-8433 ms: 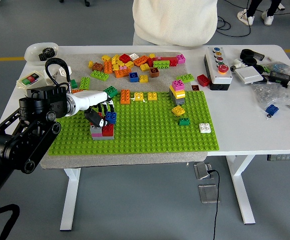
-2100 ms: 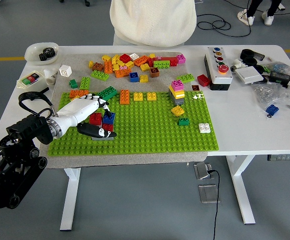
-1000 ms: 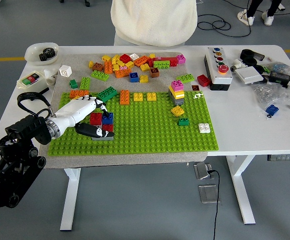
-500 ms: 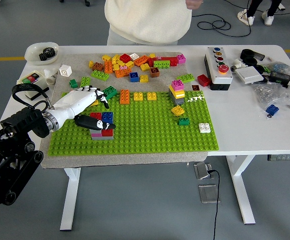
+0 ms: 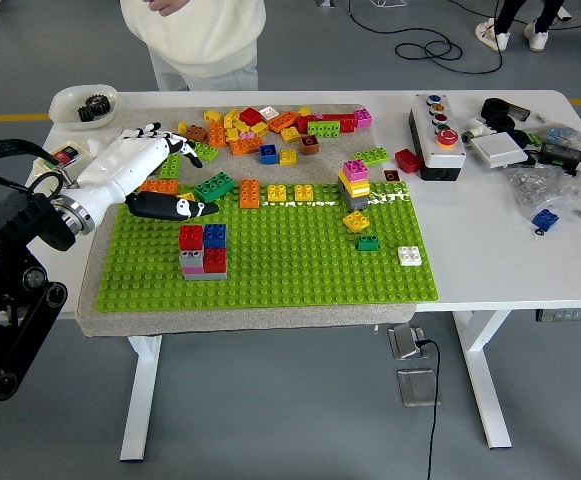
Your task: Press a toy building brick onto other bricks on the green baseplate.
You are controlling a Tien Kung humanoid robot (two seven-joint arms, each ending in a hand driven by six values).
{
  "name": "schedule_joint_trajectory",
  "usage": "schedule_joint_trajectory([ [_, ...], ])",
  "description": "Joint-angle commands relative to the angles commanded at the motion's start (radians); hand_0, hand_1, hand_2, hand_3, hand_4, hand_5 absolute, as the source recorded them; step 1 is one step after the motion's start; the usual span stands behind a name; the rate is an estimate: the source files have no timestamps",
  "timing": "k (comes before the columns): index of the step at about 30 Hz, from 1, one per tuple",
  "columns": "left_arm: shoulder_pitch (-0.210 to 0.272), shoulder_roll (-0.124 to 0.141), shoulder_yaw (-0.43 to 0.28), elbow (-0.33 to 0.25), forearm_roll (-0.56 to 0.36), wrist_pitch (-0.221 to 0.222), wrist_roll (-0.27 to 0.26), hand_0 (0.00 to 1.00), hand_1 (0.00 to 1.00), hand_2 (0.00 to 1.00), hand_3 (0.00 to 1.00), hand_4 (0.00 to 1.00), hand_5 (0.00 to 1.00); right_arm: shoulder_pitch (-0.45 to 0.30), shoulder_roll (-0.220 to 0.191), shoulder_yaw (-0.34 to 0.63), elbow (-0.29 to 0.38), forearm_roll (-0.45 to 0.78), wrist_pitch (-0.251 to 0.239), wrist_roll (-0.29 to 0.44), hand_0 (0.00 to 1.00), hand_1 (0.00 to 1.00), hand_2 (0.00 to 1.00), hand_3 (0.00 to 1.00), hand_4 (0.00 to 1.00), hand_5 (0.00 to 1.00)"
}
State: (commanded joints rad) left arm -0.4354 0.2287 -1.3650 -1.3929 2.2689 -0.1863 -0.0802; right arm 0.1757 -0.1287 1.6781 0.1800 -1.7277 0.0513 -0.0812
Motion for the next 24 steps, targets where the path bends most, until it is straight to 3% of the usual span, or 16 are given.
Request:
schedule_joint_trajectory([
  [10, 0.053, -0.018, -0.117, -0.053, 0.0, 0.114, -0.058, 0.977, 0.837, 0.791, 0.775, 0.998, 0.658, -0.002, 0.006, -0.002, 0.0, -0.008, 0.001, 0.0, 0.752, 0.642, 0.685, 0.605, 0.868, 0.519],
  [11, 0.061, -0.018, -0.123, -0.058, 0.0, 0.12, -0.064, 0.922, 0.83, 0.784, 0.783, 0.998, 0.639, -0.002, 0.006, -0.003, 0.0, -0.009, 0.001, 0.0, 0.75, 0.642, 0.684, 0.605, 0.868, 0.519],
  [14, 0.079, -0.015, -0.132, -0.066, -0.014, 0.131, -0.076, 0.922, 0.83, 0.784, 0.783, 0.998, 0.639, -0.001, 0.006, -0.004, 0.0, -0.011, 0.001, 0.0, 0.75, 0.642, 0.684, 0.605, 0.868, 0.519],
  [16, 0.097, -0.008, -0.133, -0.078, -0.057, 0.133, -0.082, 0.922, 0.83, 0.784, 0.783, 0.998, 0.639, 0.0, 0.005, -0.005, 0.0, -0.013, 0.001, 0.0, 0.75, 0.642, 0.684, 0.605, 0.868, 0.519],
  [17, 0.103, -0.004, -0.132, -0.083, -0.073, 0.132, -0.083, 0.899, 0.837, 0.787, 0.796, 0.998, 0.592, 0.0, 0.005, -0.005, 0.0, -0.014, 0.001, 0.0, 0.751, 0.642, 0.684, 0.605, 0.868, 0.519],
  [23, 0.123, 0.013, -0.123, -0.108, -0.17, 0.127, -0.088, 0.899, 0.837, 0.787, 0.796, 0.998, 0.592, 0.001, 0.007, -0.003, 0.0, -0.013, 0.001, 0.0, 0.751, 0.642, 0.684, 0.605, 0.868, 0.519],
  [24, 0.133, 0.024, -0.116, -0.119, -0.202, 0.132, -0.092, 0.888, 0.835, 0.795, 0.824, 0.998, 0.502, 0.002, 0.007, -0.003, 0.0, -0.012, 0.001, 0.0, 0.751, 0.642, 0.684, 0.605, 0.867, 0.519],
])
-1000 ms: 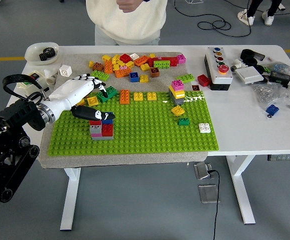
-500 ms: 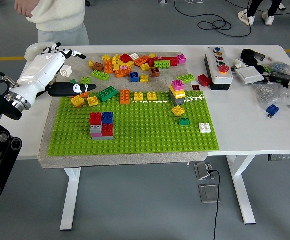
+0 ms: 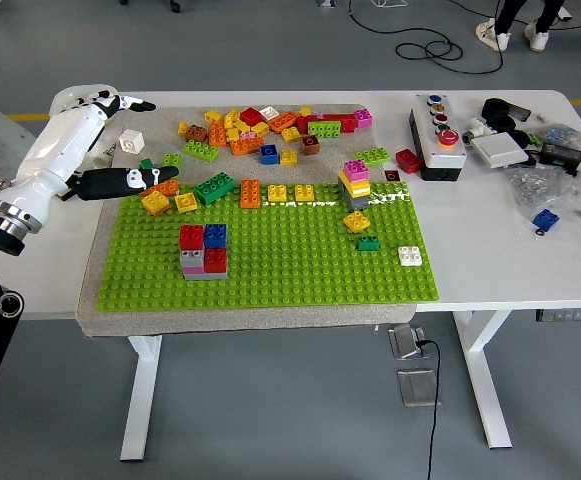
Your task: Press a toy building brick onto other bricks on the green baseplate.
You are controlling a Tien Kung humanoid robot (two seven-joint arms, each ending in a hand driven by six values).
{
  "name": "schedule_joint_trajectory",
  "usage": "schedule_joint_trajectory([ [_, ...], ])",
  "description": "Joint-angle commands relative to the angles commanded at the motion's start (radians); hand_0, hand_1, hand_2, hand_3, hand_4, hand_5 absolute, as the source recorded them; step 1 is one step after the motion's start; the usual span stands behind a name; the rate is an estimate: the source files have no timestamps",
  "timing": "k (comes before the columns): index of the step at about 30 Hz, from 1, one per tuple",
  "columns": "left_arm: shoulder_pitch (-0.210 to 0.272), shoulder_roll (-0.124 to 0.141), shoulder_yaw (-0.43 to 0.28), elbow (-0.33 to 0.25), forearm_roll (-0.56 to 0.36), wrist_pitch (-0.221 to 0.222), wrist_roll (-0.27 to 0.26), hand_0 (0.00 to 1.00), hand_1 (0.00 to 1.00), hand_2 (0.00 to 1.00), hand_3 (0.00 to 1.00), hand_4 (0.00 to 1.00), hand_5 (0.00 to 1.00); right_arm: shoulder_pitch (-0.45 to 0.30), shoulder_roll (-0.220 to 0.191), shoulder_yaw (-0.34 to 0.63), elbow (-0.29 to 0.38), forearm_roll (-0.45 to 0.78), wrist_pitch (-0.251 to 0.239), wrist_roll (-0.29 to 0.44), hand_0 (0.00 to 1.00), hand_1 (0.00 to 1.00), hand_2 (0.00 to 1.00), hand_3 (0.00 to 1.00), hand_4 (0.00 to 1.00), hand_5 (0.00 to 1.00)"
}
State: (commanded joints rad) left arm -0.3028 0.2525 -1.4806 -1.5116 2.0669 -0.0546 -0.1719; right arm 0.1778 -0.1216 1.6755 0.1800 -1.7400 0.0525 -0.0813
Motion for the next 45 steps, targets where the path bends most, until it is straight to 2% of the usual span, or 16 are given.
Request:
schedule_joint_trajectory([
  [3, 0.022, 0.037, 0.02, -0.024, -0.079, 0.008, -0.003, 0.888, 0.835, 0.795, 0.824, 0.998, 0.502, -0.001, 0.0, 0.003, 0.0, 0.005, -0.001, -0.001, 0.751, 0.642, 0.684, 0.605, 0.867, 0.519],
  [5, 0.027, 0.046, 0.024, -0.029, -0.105, 0.009, -0.004, 0.888, 0.835, 0.795, 0.824, 0.998, 0.502, -0.001, 0.0, 0.005, 0.0, 0.006, -0.002, -0.001, 0.751, 0.642, 0.684, 0.605, 0.867, 0.519],
  [9, 0.04, 0.083, 0.037, -0.048, -0.16, 0.032, -0.011, 0.889, 0.837, 0.797, 0.827, 0.998, 0.505, 0.001, -0.002, 0.006, 0.0, 0.016, -0.006, -0.002, 0.75, 0.642, 0.684, 0.605, 0.867, 0.519],
  [16, 0.045, 0.118, 0.041, -0.059, -0.198, 0.035, -0.016, 0.892, 0.84, 0.797, 0.828, 0.998, 0.522, 0.0, 0.005, 0.004, 0.0, 0.026, -0.012, -0.002, 0.75, 0.643, 0.683, 0.605, 0.866, 0.52],
  [22, 0.032, 0.136, 0.057, -0.052, -0.223, 0.032, -0.022, 0.896, 0.84, 0.795, 0.823, 0.998, 0.523, -0.001, 0.007, 0.004, 0.0, 0.029, -0.016, 0.0, 0.749, 0.641, 0.682, 0.604, 0.864, 0.52],
  [37, -0.011, 0.166, 0.066, -0.056, -0.207, 0.053, -0.025, 0.903, 0.839, 0.792, 0.817, 0.998, 0.482, 0.016, 0.013, -0.003, 0.0, 0.023, -0.011, 0.0, 0.748, 0.641, 0.682, 0.603, 0.859, 0.517],
  [45, -0.016, 0.168, 0.071, -0.056, -0.204, 0.06, -0.024, 0.903, 0.838, 0.79, 0.816, 0.998, 0.469, 0.026, 0.007, -0.007, 0.0, 0.016, -0.009, -0.001, 0.748, 0.641, 0.682, 0.603, 0.857, 0.516],
])
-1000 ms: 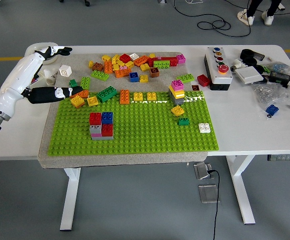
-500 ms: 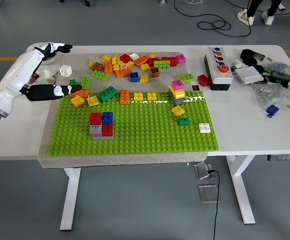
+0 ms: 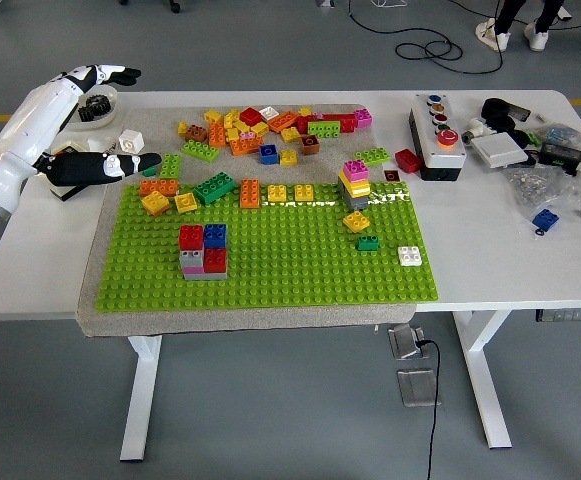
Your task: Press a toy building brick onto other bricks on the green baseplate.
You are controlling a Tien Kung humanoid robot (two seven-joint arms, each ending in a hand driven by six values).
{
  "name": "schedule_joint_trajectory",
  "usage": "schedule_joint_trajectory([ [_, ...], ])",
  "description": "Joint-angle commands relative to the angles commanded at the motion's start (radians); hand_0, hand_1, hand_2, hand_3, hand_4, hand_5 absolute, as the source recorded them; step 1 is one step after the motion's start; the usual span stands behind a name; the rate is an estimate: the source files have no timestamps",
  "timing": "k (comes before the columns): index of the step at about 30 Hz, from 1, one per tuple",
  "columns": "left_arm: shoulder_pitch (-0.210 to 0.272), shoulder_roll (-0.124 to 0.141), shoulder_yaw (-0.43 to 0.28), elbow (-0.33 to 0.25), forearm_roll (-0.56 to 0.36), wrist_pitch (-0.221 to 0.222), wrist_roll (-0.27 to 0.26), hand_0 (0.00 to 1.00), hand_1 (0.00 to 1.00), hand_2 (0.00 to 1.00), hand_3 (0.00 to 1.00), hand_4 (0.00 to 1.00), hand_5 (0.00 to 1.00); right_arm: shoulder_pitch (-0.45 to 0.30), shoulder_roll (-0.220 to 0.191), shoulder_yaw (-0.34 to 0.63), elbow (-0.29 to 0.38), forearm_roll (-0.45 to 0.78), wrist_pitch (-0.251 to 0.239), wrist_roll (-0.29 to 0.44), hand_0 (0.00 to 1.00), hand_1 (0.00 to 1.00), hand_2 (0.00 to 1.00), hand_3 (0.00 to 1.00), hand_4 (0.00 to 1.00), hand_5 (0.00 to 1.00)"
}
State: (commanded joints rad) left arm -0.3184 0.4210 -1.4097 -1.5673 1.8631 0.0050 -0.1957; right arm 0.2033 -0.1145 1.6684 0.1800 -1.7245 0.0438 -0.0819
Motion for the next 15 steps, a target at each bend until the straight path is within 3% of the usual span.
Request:
schedule_joint_trajectory([
  [5, -0.004, 0.002, 0.009, 0.008, 0.004, -0.005, 0.007, 0.906, 0.835, 0.791, 0.815, 0.998, 0.466, -0.006, 0.005, -0.002, 0.0, -0.013, 0.003, -0.002, 0.748, 0.641, 0.682, 0.602, 0.856, 0.515],
  [15, -0.052, -0.022, 0.018, 0.042, 0.003, -0.001, 0.007, 0.91, 0.836, 0.788, 0.812, 0.998, 0.464, 0.004, -0.003, -0.001, 0.0, -0.033, 0.002, -0.003, 0.748, 0.642, 0.681, 0.601, 0.854, 0.513],
])
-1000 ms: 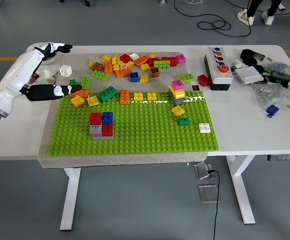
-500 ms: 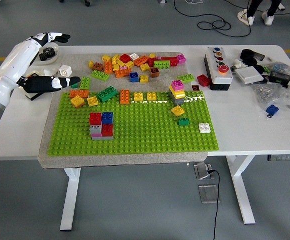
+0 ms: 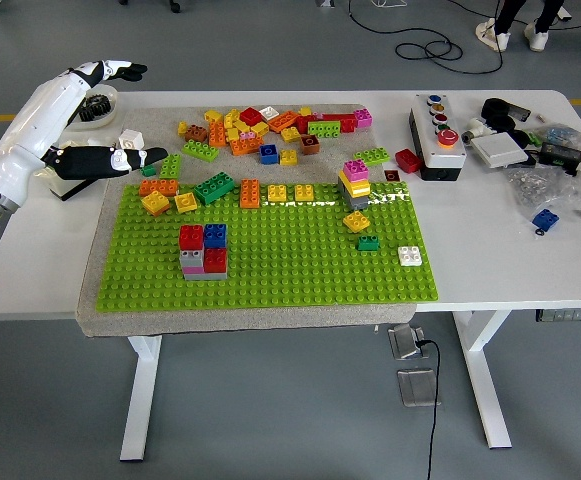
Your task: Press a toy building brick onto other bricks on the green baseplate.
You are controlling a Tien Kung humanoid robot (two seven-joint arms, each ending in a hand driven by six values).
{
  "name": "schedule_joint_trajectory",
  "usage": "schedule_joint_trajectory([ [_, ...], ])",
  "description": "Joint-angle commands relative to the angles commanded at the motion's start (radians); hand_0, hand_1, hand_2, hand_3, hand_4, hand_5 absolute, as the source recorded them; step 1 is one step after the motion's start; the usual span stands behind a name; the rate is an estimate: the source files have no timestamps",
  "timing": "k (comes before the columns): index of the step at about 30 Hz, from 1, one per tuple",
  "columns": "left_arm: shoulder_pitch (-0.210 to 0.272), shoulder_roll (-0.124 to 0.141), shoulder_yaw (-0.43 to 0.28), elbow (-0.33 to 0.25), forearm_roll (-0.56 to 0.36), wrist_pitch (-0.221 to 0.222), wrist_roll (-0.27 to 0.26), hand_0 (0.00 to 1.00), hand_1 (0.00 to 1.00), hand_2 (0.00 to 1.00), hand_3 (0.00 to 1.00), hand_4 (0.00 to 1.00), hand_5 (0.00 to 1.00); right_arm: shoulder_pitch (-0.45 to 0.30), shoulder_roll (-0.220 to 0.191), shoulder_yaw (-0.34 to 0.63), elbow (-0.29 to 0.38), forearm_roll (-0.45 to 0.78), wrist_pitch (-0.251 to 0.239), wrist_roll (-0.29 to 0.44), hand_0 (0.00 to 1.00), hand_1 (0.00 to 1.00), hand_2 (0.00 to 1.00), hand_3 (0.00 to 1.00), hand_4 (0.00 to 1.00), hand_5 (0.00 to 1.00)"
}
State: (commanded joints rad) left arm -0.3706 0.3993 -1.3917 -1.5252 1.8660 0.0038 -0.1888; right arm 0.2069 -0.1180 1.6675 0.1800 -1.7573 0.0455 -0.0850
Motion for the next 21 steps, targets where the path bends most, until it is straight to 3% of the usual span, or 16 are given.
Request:
schedule_joint_trajectory([
  [8, -0.028, 0.004, 0.017, 0.022, -0.007, 0.005, -0.01, 0.913, 0.84, 0.791, 0.812, 0.998, 0.467, -0.006, 0.003, 0.014, 0.0, 0.005, -0.003, 0.002, 0.748, 0.642, 0.681, 0.601, 0.853, 0.512],
  [13, -0.035, 0.024, 0.033, 0.038, -0.02, 0.019, -0.025, 0.919, 0.845, 0.793, 0.813, 0.998, 0.472, -0.015, 0.001, 0.026, 0.0, 0.023, -0.011, 0.004, 0.75, 0.642, 0.681, 0.601, 0.853, 0.511],
  [21, -0.057, 0.028, 0.044, 0.058, -0.026, 0.006, -0.037, 0.929, 0.855, 0.8, 0.813, 0.998, 0.474, -0.021, 0.003, 0.035, 0.0, 0.03, -0.015, 0.004, 0.748, 0.642, 0.681, 0.602, 0.854, 0.512],
])
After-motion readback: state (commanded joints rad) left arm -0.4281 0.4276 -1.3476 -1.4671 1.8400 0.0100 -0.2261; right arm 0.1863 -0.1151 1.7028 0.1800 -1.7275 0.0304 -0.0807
